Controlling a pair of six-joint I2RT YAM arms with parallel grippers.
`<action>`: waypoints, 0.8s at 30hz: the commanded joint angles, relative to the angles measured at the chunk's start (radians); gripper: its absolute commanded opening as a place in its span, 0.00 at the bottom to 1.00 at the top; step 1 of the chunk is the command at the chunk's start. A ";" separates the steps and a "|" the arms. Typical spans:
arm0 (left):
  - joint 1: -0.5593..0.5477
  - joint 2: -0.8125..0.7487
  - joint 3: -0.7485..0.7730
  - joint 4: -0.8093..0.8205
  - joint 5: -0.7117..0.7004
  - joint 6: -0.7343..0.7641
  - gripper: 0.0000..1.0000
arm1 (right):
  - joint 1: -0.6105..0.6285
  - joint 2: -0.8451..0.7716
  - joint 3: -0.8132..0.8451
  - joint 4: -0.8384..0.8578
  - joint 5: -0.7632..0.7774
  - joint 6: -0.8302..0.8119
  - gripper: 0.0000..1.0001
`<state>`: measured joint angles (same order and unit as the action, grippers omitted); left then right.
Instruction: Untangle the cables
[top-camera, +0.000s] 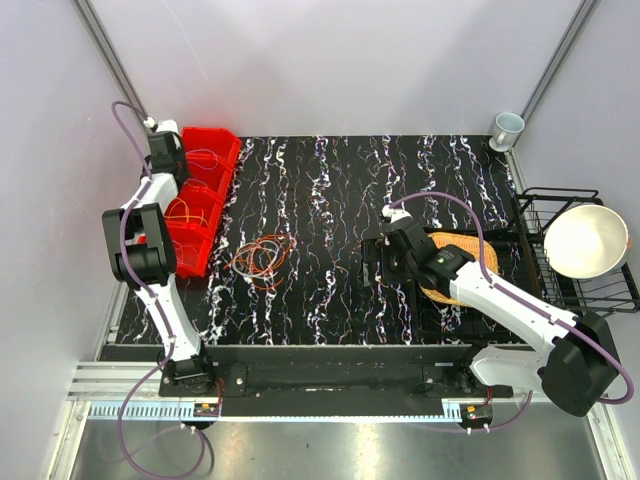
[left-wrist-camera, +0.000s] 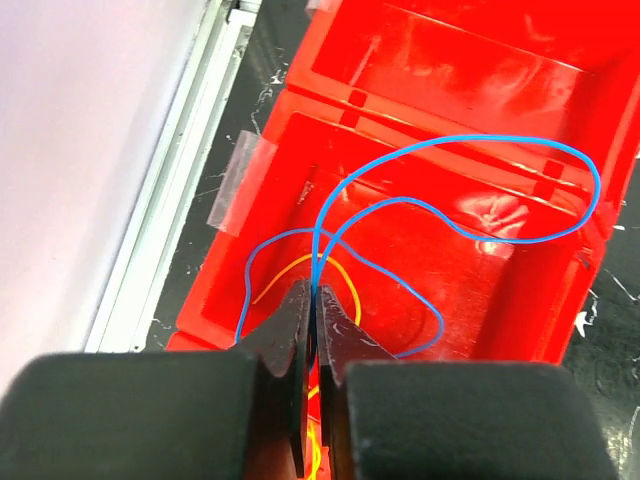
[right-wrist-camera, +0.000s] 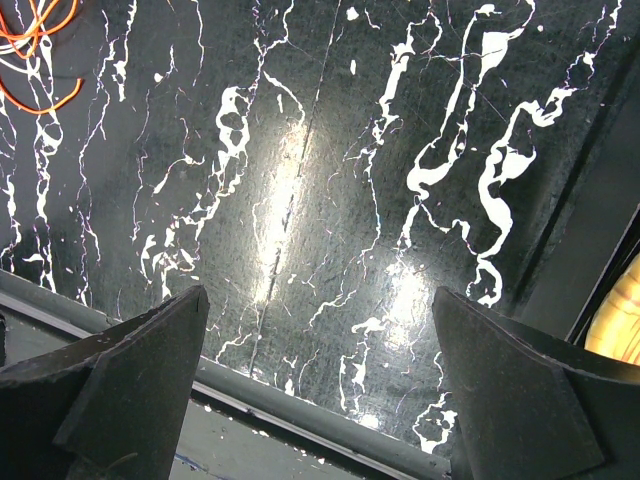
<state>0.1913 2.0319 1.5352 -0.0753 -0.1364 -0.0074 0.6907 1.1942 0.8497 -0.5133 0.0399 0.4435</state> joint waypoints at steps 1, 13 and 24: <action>0.007 -0.042 0.038 0.042 -0.023 0.009 0.10 | -0.003 -0.007 0.008 0.030 -0.006 -0.011 1.00; -0.026 -0.035 0.163 -0.062 -0.026 -0.083 0.65 | -0.002 -0.001 0.009 0.030 -0.009 -0.011 1.00; -0.141 -0.084 0.278 -0.162 -0.100 -0.150 0.79 | -0.003 -0.007 0.012 0.032 -0.012 -0.009 1.00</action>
<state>0.0875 2.0274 1.7596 -0.2092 -0.1867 -0.1215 0.6907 1.1946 0.8497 -0.5129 0.0353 0.4435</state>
